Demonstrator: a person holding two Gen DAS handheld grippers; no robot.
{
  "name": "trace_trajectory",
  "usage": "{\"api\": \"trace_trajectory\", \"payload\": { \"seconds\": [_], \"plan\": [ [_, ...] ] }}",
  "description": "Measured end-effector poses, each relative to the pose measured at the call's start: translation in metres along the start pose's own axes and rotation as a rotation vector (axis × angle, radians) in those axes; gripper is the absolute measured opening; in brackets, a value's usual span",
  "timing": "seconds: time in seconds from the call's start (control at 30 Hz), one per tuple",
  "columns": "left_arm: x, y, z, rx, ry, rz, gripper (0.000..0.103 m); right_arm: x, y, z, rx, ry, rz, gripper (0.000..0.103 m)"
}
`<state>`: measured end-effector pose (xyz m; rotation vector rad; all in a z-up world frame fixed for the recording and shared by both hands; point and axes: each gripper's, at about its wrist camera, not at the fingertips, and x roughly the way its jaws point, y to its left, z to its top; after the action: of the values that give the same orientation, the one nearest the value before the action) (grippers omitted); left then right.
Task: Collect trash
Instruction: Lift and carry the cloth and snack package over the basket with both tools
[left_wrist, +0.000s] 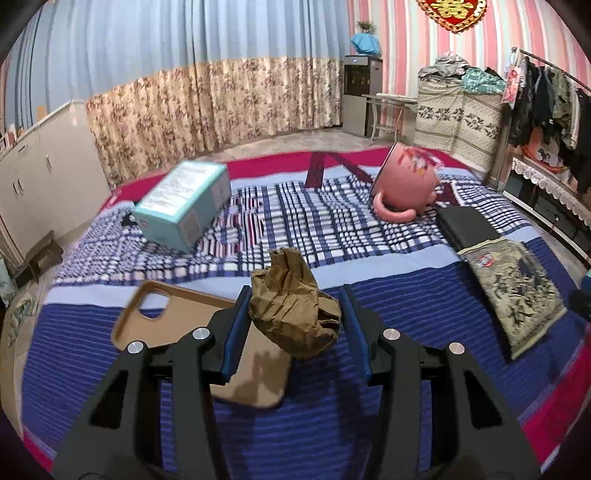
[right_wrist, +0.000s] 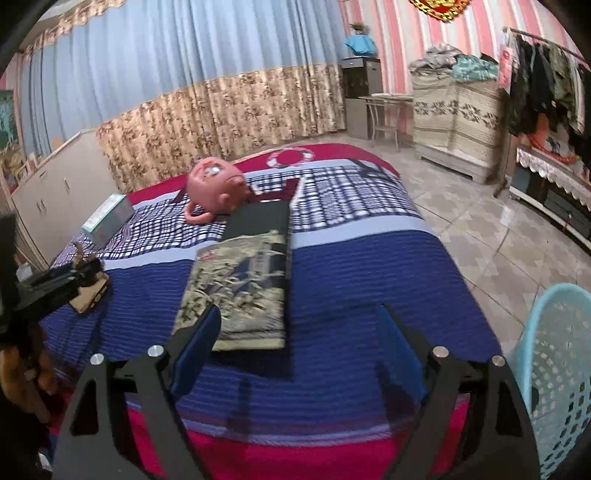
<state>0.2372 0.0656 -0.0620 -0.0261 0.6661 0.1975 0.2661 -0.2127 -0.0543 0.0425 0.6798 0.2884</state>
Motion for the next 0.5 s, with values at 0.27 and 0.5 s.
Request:
{"api": "trace_trajectory", "payload": {
  "seconds": [0.27, 0.5],
  "plan": [
    [-0.026, 0.016, -0.001, -0.016, -0.018, -0.001, 0.046, 0.047, 0.006, -0.007, 0.076, 0.119, 0.086, 0.040],
    [-0.031, 0.009, -0.010, -0.017, -0.001, -0.009, 0.046, 0.031, 0.000, -0.017, 0.110, 0.111, 0.166, 0.006]
  ]
}}
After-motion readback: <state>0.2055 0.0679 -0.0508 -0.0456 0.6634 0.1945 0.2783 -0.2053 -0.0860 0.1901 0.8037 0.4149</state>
